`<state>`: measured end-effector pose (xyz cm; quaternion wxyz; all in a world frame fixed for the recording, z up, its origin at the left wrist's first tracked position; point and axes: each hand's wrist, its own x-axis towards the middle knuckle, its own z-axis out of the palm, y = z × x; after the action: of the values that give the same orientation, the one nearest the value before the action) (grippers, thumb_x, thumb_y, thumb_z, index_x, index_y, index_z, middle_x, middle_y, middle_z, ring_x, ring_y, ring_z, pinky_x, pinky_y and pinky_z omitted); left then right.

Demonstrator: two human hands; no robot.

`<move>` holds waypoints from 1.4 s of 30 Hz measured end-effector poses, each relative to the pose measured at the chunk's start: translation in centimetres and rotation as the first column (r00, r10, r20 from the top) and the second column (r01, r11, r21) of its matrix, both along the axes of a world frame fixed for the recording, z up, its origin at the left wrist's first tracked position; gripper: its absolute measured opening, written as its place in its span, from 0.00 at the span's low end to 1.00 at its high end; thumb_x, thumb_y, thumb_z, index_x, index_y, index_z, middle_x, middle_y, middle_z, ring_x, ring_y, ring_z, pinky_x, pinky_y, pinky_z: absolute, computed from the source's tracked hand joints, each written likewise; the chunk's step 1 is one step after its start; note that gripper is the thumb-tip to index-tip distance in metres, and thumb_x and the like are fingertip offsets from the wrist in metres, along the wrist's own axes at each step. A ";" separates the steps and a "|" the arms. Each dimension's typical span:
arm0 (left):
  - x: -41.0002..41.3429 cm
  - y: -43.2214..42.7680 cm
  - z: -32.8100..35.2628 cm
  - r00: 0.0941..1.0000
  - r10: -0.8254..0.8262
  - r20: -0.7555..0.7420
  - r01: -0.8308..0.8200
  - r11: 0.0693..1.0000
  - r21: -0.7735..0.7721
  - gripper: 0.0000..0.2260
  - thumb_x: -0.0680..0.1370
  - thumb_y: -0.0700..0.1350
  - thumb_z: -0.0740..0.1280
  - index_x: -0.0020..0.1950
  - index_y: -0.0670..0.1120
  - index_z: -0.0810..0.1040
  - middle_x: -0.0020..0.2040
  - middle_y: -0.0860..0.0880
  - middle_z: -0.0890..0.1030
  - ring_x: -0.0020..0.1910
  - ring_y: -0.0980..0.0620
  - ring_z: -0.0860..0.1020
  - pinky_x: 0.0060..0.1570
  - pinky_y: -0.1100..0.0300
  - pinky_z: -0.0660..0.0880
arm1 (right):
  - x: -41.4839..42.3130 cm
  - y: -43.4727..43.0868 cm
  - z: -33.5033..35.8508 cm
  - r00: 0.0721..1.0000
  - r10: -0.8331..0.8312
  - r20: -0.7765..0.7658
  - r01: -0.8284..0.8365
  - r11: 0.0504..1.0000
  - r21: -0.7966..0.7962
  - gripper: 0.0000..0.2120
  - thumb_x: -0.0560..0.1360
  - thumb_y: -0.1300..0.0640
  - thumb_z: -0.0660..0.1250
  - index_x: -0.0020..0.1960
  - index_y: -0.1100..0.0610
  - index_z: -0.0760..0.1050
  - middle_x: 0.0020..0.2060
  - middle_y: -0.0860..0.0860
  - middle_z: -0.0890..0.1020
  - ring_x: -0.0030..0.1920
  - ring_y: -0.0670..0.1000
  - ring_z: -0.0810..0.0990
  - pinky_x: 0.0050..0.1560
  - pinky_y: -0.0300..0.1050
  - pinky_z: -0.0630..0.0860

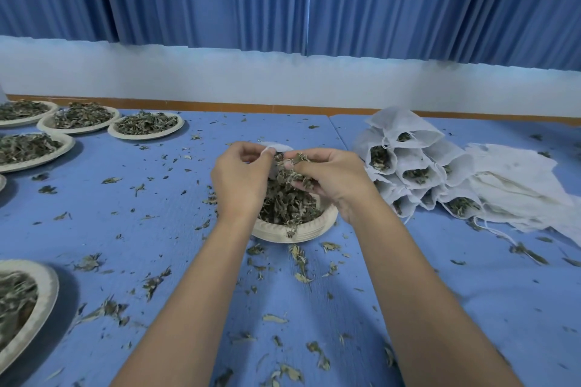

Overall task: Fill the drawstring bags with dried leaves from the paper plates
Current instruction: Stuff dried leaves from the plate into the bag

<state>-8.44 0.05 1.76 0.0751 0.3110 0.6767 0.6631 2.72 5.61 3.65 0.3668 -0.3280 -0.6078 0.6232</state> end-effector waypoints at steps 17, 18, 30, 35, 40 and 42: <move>1.0 -0.2 -0.1 0.842 -0.533 0.079 0.539 0.839 -0.082 0.10 0.72 0.46 0.74 0.47 0.49 0.74 0.43 0.50 0.76 0.35 0.62 0.75 0.38 0.72 0.73 | -0.1 -0.3 -0.8 0.950 -0.307 0.053 0.302 0.949 0.091 0.12 0.71 0.66 0.69 0.35 0.51 0.81 0.34 0.53 0.83 0.38 0.52 0.82 0.45 0.47 0.80; 0.7 -0.3 -0.2 0.841 -0.537 0.067 0.540 0.839 -0.066 0.10 0.72 0.44 0.74 0.47 0.49 0.74 0.42 0.50 0.76 0.35 0.62 0.74 0.36 0.73 0.72 | -0.2 -0.3 -0.7 0.963 -0.268 0.021 0.268 0.963 0.035 0.11 0.72 0.66 0.69 0.36 0.53 0.81 0.34 0.53 0.83 0.36 0.51 0.80 0.42 0.44 0.80; 0.3 0.4 -1.4 0.938 -0.341 -0.064 0.335 0.939 -0.083 0.11 0.72 0.42 0.73 0.41 0.50 0.71 0.36 0.51 0.73 0.32 0.53 0.69 0.35 0.56 0.70 | -1.9 -1.3 -0.2 0.994 -0.060 0.088 0.065 0.996 -0.060 0.14 0.70 0.54 0.62 0.27 0.53 0.78 0.35 0.52 0.75 0.36 0.51 0.71 0.51 0.58 0.75; 0.2 0.6 -1.6 0.956 -0.295 -0.008 0.294 0.955 -0.042 0.12 0.71 0.41 0.74 0.41 0.49 0.71 0.36 0.50 0.74 0.33 0.53 0.70 0.35 0.58 0.70 | -1.8 -0.7 -0.5 0.997 -0.066 0.028 0.069 0.989 -0.134 0.11 0.77 0.55 0.57 0.40 0.51 0.76 0.47 0.48 0.80 0.49 0.50 0.76 0.57 0.51 0.74; 0.0 0.8 -1.7 0.960 -0.273 -0.055 0.271 0.962 -0.036 0.11 0.72 0.39 0.72 0.39 0.50 0.70 0.33 0.52 0.72 0.28 0.57 0.66 0.31 0.62 0.66 | -1.3 -0.2 -0.6 0.995 -0.098 0.034 0.101 0.990 -0.096 0.13 0.78 0.62 0.57 0.43 0.52 0.78 0.49 0.54 0.82 0.53 0.54 0.80 0.58 0.48 0.76; -0.1 0.9 -1.6 0.962 -0.270 -0.052 0.269 0.963 -0.021 0.11 0.72 0.39 0.72 0.38 0.50 0.70 0.34 0.51 0.73 0.30 0.55 0.67 0.33 0.60 0.66 | -1.1 -0.1 -0.7 0.995 -0.104 0.005 0.104 0.991 -0.087 0.15 0.78 0.66 0.56 0.43 0.54 0.78 0.45 0.54 0.81 0.50 0.52 0.80 0.52 0.44 0.78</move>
<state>-8.53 0.91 0.15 0.1484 0.4175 0.6345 0.6333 1.64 5.55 3.00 0.3837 -0.3753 -0.5622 0.6292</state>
